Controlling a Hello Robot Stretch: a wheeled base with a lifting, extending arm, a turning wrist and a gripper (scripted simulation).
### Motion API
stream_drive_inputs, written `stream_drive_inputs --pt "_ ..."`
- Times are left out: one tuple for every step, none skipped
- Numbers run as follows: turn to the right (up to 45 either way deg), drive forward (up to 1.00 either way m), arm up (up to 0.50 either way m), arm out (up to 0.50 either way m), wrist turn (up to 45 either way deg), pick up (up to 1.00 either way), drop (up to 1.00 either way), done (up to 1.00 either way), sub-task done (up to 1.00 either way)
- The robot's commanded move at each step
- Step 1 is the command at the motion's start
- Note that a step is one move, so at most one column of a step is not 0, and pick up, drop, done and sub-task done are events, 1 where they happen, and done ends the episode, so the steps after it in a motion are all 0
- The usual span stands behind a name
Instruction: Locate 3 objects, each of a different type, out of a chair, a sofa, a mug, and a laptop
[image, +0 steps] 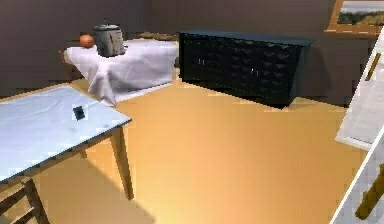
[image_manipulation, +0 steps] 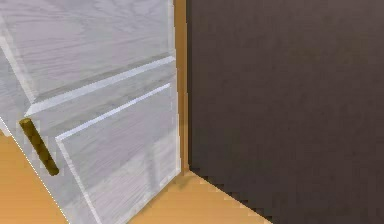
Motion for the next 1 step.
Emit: stream_drive_inputs --pt "-6.0 0.0 0.0 0.0 0.0 0.0 0.0 0.0 0.0"
